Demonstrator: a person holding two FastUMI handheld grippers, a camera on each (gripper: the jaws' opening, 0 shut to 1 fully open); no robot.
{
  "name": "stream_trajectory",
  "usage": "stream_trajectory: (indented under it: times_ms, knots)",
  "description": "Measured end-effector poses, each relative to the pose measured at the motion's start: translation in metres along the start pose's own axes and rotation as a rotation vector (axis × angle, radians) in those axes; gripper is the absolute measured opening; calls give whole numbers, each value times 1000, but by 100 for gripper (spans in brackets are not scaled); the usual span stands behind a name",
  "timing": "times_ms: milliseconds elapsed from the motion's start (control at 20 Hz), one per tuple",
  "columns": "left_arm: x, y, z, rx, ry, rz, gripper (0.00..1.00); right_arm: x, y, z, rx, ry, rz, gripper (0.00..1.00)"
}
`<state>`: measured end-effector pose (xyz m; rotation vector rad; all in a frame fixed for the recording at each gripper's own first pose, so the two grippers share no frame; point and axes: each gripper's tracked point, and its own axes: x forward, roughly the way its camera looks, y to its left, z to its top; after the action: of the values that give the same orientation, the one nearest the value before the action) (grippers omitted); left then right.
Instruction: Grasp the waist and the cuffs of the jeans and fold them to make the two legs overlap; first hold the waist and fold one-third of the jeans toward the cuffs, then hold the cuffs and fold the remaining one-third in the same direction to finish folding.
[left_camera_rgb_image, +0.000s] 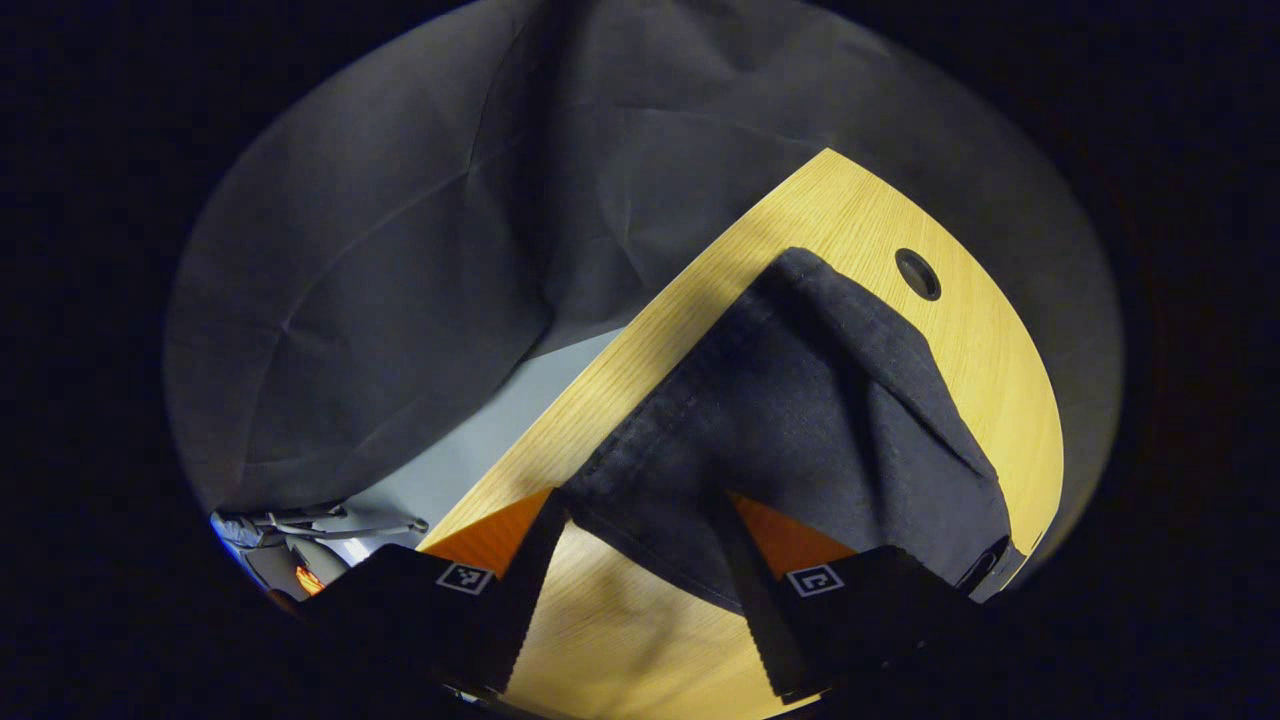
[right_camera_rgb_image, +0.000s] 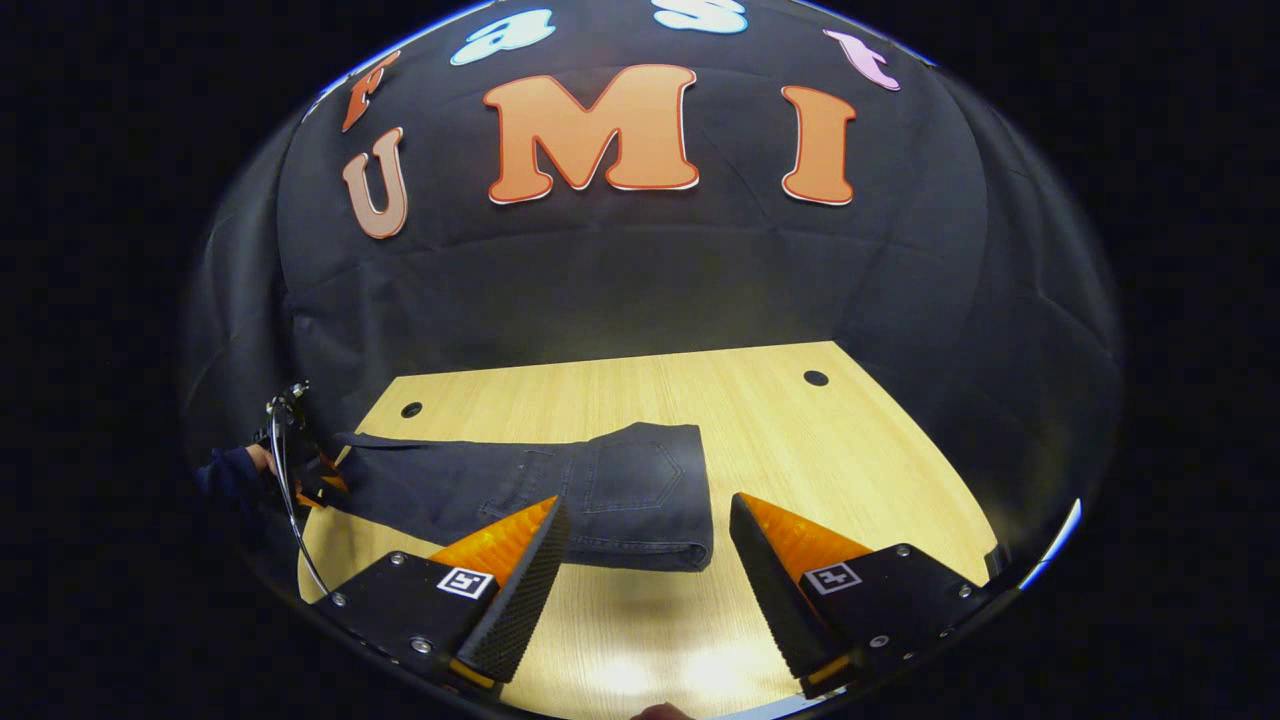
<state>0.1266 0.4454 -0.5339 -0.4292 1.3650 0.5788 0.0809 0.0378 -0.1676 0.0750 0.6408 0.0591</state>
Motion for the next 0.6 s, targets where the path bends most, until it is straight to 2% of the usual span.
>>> stream_trajectory:
  times_ms: [100,200,250,350,400,600]
  knots:
    - [5,-15,1,17,-33,-70,52,4,5,3,-2,2,15,97]
    - [2,-19,6,52,-56,-86,14,7,8,7,-2,1,30,97]
    - [10,-22,7,71,-58,-96,6,8,7,8,-3,-1,34,97]
    - [2,-26,7,76,-108,-134,6,10,3,10,-13,-4,38,97]
    - [-8,-30,11,77,-135,-160,3,12,0,11,-14,-1,42,97]
    - [-65,-31,13,98,-250,-225,2,25,-5,22,-29,2,67,97]
